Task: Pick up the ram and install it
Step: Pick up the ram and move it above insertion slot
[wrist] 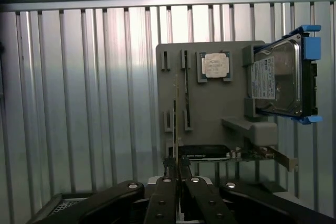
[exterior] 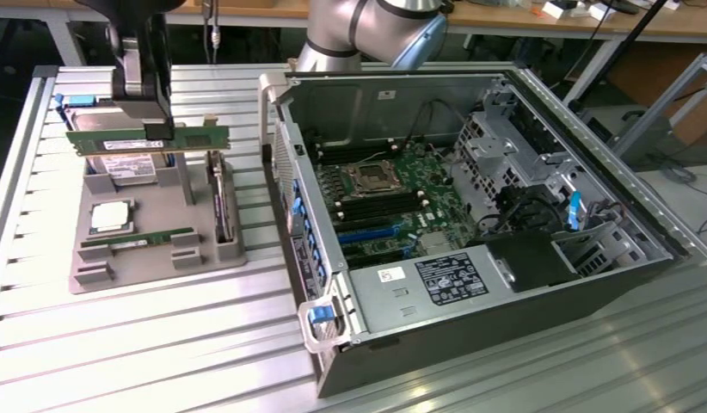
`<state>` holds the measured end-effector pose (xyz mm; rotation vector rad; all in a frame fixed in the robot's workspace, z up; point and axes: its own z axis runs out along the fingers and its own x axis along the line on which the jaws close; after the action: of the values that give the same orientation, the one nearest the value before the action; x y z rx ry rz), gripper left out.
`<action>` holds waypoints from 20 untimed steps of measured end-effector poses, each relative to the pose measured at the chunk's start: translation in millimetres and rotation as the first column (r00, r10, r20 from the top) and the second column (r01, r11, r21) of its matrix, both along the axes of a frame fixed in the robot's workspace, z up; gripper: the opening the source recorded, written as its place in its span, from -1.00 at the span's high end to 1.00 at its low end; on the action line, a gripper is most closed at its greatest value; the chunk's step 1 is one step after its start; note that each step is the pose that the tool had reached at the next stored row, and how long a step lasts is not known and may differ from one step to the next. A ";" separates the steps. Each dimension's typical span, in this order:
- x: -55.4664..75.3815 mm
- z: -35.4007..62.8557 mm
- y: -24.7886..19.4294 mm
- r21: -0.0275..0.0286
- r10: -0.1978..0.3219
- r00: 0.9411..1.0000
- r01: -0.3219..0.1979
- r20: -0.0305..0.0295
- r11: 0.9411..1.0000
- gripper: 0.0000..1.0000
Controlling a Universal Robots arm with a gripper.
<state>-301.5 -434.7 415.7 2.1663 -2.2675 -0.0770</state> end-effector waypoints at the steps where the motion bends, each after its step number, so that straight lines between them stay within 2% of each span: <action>1: 1.6 0.0 0.0 0.000 0.000 1.000 0.000 0.000 1.000 0.75; 20: 36.6 0.0 0.0 0.000 0.002 1.000 -0.002 0.000 1.000 0.75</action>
<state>-264.9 -434.7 415.7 2.1687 -2.2650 -0.0769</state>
